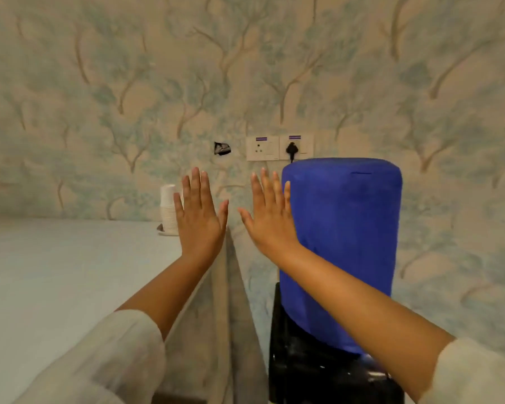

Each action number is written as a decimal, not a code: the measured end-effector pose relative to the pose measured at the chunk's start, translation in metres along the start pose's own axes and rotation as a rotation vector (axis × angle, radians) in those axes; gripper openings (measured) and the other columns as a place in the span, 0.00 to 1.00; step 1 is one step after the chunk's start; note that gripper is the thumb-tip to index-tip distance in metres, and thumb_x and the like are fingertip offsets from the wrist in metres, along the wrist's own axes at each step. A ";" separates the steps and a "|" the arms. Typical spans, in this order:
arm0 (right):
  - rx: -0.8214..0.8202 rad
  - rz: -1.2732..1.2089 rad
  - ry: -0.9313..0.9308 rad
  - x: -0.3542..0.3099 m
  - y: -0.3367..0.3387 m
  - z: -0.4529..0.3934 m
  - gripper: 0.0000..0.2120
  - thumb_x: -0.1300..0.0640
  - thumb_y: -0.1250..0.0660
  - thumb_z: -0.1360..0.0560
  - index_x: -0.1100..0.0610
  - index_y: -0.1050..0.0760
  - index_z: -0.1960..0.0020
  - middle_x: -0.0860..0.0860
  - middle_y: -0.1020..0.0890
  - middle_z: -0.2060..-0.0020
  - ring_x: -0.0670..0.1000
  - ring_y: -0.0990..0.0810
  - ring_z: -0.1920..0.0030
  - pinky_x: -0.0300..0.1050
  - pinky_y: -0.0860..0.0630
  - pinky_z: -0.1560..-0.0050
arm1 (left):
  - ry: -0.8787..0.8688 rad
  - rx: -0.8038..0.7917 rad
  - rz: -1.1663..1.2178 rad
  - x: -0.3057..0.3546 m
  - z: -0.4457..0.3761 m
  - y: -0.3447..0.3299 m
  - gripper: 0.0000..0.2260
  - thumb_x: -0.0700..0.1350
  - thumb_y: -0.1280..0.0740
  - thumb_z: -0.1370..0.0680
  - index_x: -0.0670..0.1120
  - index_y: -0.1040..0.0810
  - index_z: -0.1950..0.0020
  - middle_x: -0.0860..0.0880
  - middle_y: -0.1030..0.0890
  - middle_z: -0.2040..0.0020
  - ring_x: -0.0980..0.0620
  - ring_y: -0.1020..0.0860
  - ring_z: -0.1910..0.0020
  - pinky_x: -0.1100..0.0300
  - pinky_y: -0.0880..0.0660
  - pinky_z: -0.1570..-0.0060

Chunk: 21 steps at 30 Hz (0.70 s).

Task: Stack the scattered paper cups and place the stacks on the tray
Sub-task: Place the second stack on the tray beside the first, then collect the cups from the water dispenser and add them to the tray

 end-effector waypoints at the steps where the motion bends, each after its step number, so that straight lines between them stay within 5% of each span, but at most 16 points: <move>1: 0.015 0.010 0.004 0.008 0.010 0.006 0.34 0.43 0.49 0.22 0.58 0.60 0.25 0.57 0.56 0.24 0.58 0.60 0.25 0.51 0.73 0.30 | -0.002 0.010 -0.010 0.008 0.004 0.003 0.29 0.55 0.50 0.21 0.45 0.58 0.25 0.46 0.56 0.23 0.50 0.58 0.25 0.51 0.61 0.27; 11: -0.059 0.025 -0.009 0.090 0.070 0.073 0.34 0.41 0.49 0.22 0.57 0.59 0.25 0.55 0.55 0.24 0.58 0.60 0.25 0.59 0.63 0.27 | -0.023 -0.052 0.046 0.098 0.064 0.013 0.30 0.57 0.52 0.22 0.43 0.52 0.25 0.44 0.50 0.23 0.46 0.52 0.24 0.46 0.56 0.27; 21: -0.135 -0.142 -0.122 0.135 0.033 0.158 0.34 0.40 0.44 0.24 0.57 0.47 0.25 0.55 0.46 0.25 0.58 0.54 0.24 0.59 0.63 0.28 | -0.029 -0.232 0.076 0.133 0.153 -0.047 0.29 0.53 0.43 0.22 0.40 0.46 0.26 0.41 0.44 0.25 0.41 0.47 0.25 0.42 0.51 0.29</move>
Point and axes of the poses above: each hand's wrist, its own z-axis away from the middle knuckle, its own y-axis out of the back of the hand, x = y × z, the point moved 6 cm from there along -z, towards the middle knuckle
